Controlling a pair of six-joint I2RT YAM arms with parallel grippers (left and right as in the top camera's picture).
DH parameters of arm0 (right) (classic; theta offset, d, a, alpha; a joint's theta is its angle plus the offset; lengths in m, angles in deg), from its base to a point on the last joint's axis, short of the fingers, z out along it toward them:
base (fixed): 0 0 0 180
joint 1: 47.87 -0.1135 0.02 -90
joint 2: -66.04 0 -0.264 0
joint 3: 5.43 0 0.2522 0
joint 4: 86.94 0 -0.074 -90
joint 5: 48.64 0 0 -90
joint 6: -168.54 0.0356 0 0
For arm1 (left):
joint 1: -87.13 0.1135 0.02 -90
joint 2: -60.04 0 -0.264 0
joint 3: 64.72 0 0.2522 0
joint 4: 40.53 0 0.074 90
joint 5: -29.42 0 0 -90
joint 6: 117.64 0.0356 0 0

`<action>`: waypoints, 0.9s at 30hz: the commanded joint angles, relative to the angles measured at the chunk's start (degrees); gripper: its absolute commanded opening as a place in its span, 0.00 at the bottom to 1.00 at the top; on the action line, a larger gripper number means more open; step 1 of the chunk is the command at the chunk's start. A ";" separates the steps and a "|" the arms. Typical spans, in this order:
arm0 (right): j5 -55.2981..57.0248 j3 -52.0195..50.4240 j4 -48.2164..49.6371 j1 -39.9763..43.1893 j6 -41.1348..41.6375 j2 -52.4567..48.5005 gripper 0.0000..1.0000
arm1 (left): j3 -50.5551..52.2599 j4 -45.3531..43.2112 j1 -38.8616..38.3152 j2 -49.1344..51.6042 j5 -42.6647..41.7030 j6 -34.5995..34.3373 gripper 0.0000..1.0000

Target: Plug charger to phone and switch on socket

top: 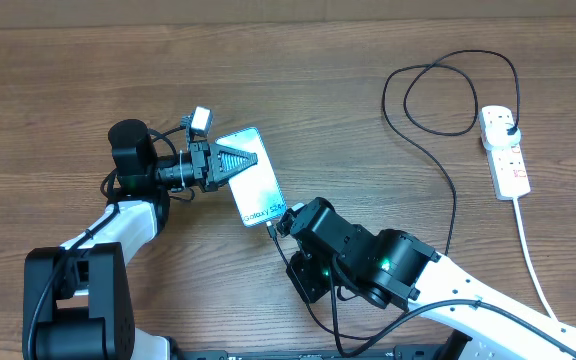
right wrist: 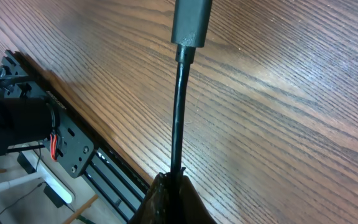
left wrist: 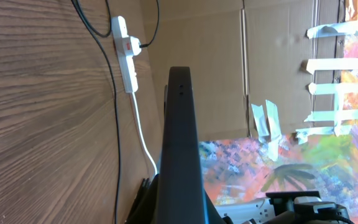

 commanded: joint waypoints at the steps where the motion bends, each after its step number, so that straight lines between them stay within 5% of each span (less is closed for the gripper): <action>1: 0.72 0.57 0.11 -0.28 0.15 -0.13 0.04 | -0.79 -0.31 -0.37 -0.07 0.28 1.31 0.04; 27: -0.11 0.57 0.74 -0.26 -0.52 -0.13 0.04 | -0.79 -0.28 -0.37 -0.07 -1.75 1.31 0.04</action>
